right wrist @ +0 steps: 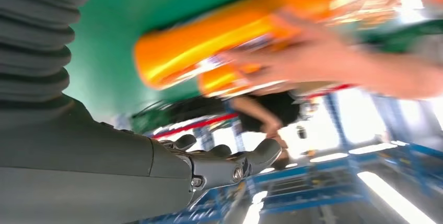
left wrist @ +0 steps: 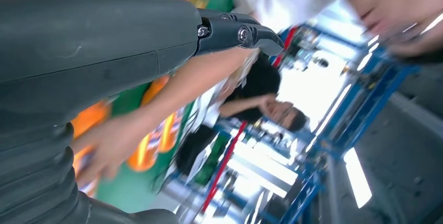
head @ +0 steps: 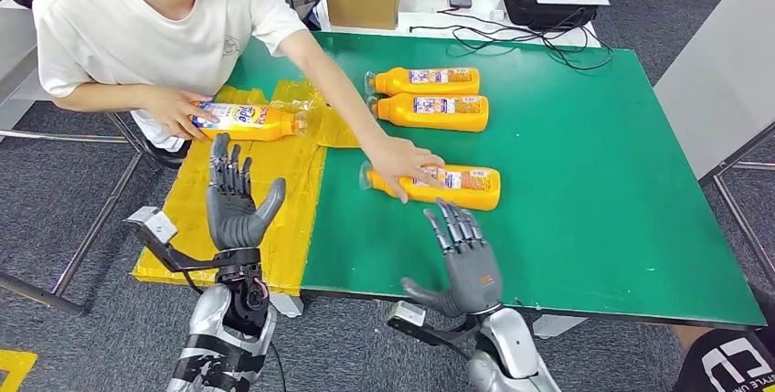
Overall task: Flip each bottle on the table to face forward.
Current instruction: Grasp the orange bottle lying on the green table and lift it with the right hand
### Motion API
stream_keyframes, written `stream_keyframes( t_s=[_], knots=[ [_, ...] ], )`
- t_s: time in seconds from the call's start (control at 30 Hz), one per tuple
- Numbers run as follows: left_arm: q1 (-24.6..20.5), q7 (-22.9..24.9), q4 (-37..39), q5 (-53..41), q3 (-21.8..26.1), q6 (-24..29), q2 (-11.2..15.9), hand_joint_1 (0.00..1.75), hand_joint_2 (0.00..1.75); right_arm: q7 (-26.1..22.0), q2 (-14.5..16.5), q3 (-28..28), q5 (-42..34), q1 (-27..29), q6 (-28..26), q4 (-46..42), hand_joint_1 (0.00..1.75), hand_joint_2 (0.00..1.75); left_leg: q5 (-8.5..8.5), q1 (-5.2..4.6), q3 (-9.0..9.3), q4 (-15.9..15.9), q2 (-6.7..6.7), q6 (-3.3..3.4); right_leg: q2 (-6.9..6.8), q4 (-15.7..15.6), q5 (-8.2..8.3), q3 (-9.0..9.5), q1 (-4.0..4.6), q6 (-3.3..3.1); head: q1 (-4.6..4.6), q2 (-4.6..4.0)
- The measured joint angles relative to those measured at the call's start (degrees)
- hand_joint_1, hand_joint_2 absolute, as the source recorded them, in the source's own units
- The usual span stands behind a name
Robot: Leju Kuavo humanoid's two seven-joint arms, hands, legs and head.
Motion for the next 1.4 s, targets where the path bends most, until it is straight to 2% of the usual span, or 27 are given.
stream_keyframes(
  t_s=[0.17, 0.33, 0.57, 0.87, 1.0, 1.1, 1.23, 1.4],
  knots=[
    [2.5, -0.6, -4.8, -2.1, 0.8, 1.4, 0.0, 0.00, 1.75, 4.0, -5.7, -2.1, 3.7, -2.7, 3.0, 0.6, 0.00, 1.75, -0.01, -0.05, -0.01, 0.0, 0.00, 0.01, 0.00, 0.0, 0.02, 0.00, -0.05, 0.02, 0.01, 0.00],
    [3.2, -2.4, -6.2, -6.4, 0.7, 4.3, 0.0, 0.00, 1.75, 5.3, -7.2, -2.2, 5.7, -5.7, 4.3, 3.7, 0.00, 1.75, 0.00, 0.00, 0.00, 0.0, 0.01, 0.00, 0.00, 0.0, 0.02, -0.01, 0.02, 0.02, -0.01, 0.00],
    [3.1, -3.1, -5.3, -11.4, 0.3, 7.6, 0.0, 0.00, 1.75, 7.0, -6.2, -0.5, 7.1, -9.9, 4.9, 10.2, 0.00, 1.75, 0.01, 0.05, 0.00, 0.0, 0.03, 0.00, 0.00, 0.0, 0.01, -0.02, 0.07, 0.01, -0.01, 0.00],
    [1.4, -2.6, -0.7, -13.7, -0.1, 9.6, 0.1, 0.00, 1.75, 6.9, -2.3, 1.2, 4.7, -16.4, 9.1, 21.4, 0.00, 1.75, 0.02, 0.05, 0.00, 0.0, 0.04, 0.00, 0.01, 0.0, 0.02, -0.03, 0.06, 0.01, 0.00, 0.00],
    [0.5, -2.6, 0.7, -14.1, -0.6, 9.9, 0.2, 0.00, 1.75, 7.9, -0.8, 1.7, 4.1, -19.0, 11.8, 25.6, 0.00, 1.75, 0.03, 0.05, 0.01, 0.0, 0.07, 0.00, 0.01, 0.0, 0.02, -0.03, 0.07, 0.01, 0.00, 0.00],
    [0.2, -2.5, 1.5, -14.4, -0.8, 10.5, 0.3, 0.00, 1.75, 10.7, -0.1, 2.3, 4.3, -21.3, 15.7, 28.4, 0.00, 1.75, 0.03, 0.05, 0.02, 0.0, 0.11, 0.00, 0.04, 0.0, 0.03, -0.03, 0.07, 0.00, 0.01, 0.00],
    [0.2, -2.0, 1.7, -14.3, -0.8, 10.8, 0.5, 0.00, 1.75, 16.0, 0.8, 3.6, 5.7, -24.9, 23.4, 31.7, 1.73, 1.75, 0.02, 0.05, 0.13, 0.0, 0.22, 0.00, 0.15, 0.0, 0.03, 0.03, 0.07, -0.01, 0.00, 0.00],
    [0.4, -0.4, 1.7, -13.7, -0.5, 10.7, 0.7, 0.00, 1.75, 22.0, 1.6, 5.9, 7.3, -28.6, 32.9, 34.7, 1.75, 1.75, 0.06, 0.05, 0.32, 0.0, 0.19, 0.04, 0.16, 0.0, 0.03, 0.20, 0.06, -0.02, 0.01, 0.00]
  ],
)
